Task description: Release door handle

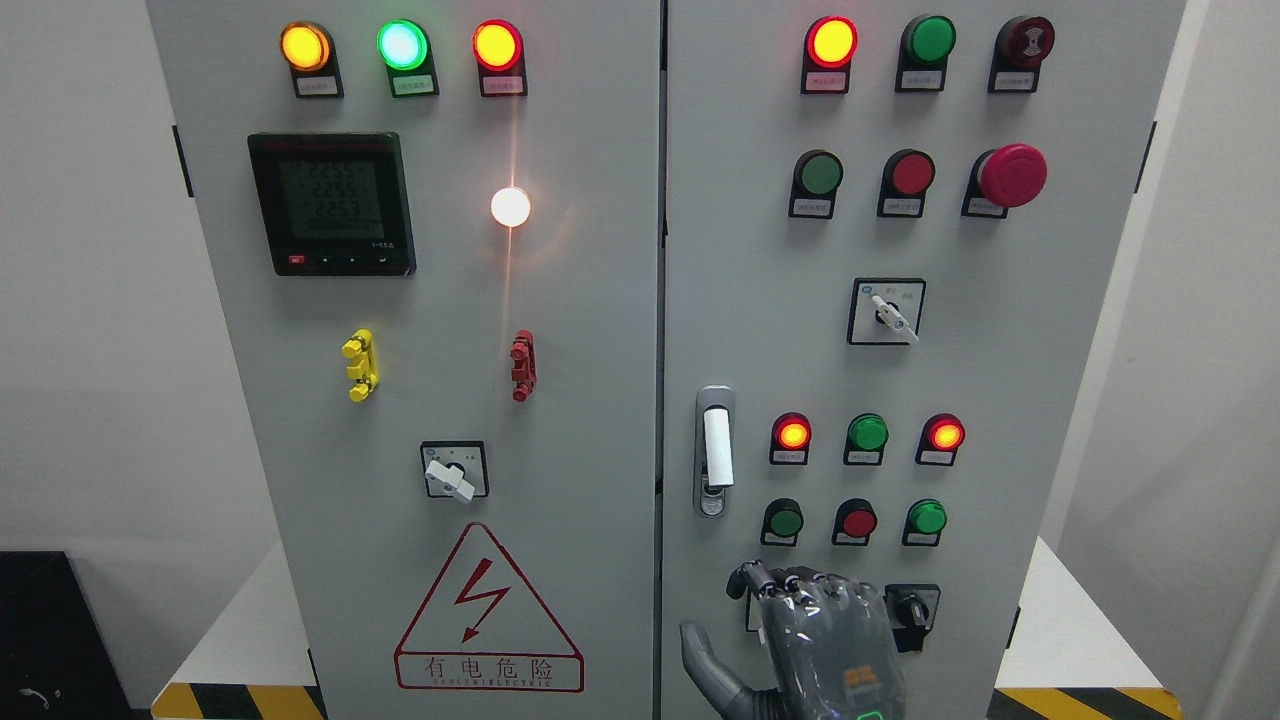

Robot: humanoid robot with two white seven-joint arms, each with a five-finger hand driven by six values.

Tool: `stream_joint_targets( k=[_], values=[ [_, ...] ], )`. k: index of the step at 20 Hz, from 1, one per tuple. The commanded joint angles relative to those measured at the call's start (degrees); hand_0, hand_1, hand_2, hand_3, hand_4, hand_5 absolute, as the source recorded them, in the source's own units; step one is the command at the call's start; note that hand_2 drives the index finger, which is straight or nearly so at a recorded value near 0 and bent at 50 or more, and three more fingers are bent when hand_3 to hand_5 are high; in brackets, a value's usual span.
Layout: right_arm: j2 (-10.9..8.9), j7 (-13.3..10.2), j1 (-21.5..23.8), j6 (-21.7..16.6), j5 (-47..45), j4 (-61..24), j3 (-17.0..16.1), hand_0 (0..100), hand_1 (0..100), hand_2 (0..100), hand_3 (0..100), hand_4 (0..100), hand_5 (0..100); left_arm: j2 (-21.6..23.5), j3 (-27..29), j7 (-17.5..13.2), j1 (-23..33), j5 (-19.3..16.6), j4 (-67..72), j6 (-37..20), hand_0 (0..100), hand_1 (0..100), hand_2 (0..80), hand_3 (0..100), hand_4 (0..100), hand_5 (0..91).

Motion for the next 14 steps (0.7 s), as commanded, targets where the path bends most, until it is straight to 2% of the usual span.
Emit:
stream_joint_targets(
  k=[1,4,7,10,14],
  values=[
    [0.08,0.2,-0.2,0.0,0.1,-1.5,0.1,30,18,89,100,100,100,0.1,0.0,0.0,0.5,0.0,0.0,0.0,12,56,0.0,0,0,0.0],
    [-0.01,0.4,-0.4,0.0,0.2,-1.5,0.0,29,19,93,100,100,100,0.0,0.0,0.0,0.5,0.1,0.0,0.0,12,56,0.0,0,0,0.0],
    [0.07,1.9,-1.2,0.1,0.4,-1.2,0.0,28,22,95,100,100,100,0.0,0.0,0.0,0.5,0.0,0.0,0.0,12,56,0.0,0,0,0.0],
    [0.08,1.9,-2.6,0.2,0.6,0.1,0.0,27,24,95,100,100,100,0.0,0.0,0.0,0.5,0.0,0.0,0.0,12,56,0.0,0,0,0.0],
    [-0.01,2.0,-5.3,2.9,0.6,1.4,0.2,26,28,96,100,100,100,0.0,0.0,0.0,0.5,0.0,0.0,0.0,12,56,0.0,0,0,0.0]
  ],
)
